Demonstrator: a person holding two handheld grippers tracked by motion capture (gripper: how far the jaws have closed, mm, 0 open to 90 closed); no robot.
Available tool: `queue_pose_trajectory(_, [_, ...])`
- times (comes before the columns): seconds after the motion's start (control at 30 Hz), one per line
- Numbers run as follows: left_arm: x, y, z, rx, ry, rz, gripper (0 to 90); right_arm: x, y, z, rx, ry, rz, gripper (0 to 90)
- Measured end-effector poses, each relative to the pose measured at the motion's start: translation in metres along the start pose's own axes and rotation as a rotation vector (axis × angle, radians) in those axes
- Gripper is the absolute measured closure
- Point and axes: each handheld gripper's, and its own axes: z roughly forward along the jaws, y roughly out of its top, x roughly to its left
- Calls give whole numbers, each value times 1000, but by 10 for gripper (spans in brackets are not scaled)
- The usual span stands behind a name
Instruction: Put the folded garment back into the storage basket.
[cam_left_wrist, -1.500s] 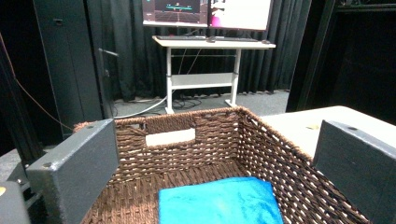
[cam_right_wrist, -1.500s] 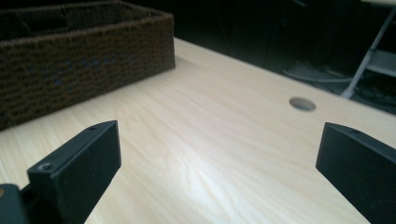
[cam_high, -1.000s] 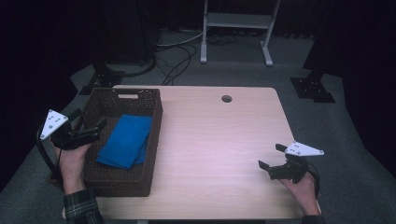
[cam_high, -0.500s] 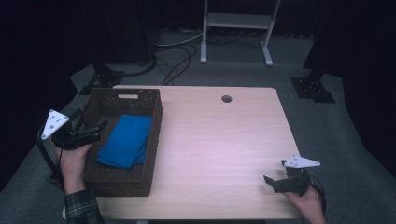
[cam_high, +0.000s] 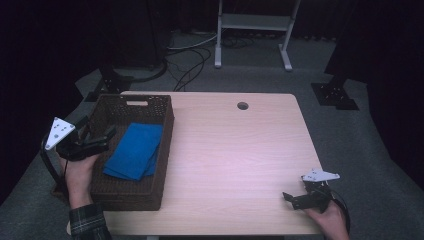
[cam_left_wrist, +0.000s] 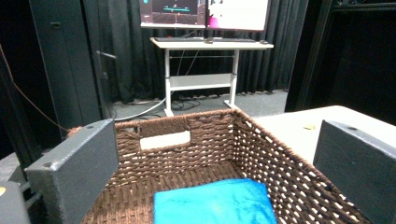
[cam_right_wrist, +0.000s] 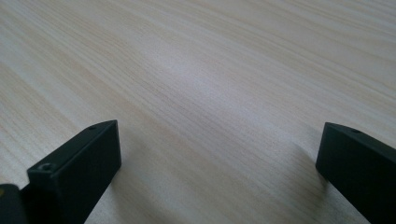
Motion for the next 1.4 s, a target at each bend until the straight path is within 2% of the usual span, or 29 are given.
queue_pose_trajectory(0.2, [-17,12,1,-11,-25,5,1,0,0,0,0,-3,5,0])
queue_pose_trajectory(0.7, [-70,38,11,-31,-126,12,1,0,0,0,0,-4,5,0])
queue_pose_trajectory(0.93, [-95,44,18,-48,-200,19,0,0,0,0,0,-4,5,0])
queue_pose_trajectory(1.03, [-107,46,23,-47,-235,34,1,0,0,0,0,-4,5,0])
queue_pose_trajectory(1.27, [-131,43,36,-39,-306,41,1,0,0,0,-1,-3,7,0])
queue_pose_trajectory(1.4, [-145,40,42,-48,-330,45,1,0,0,0,-1,-4,7,0])
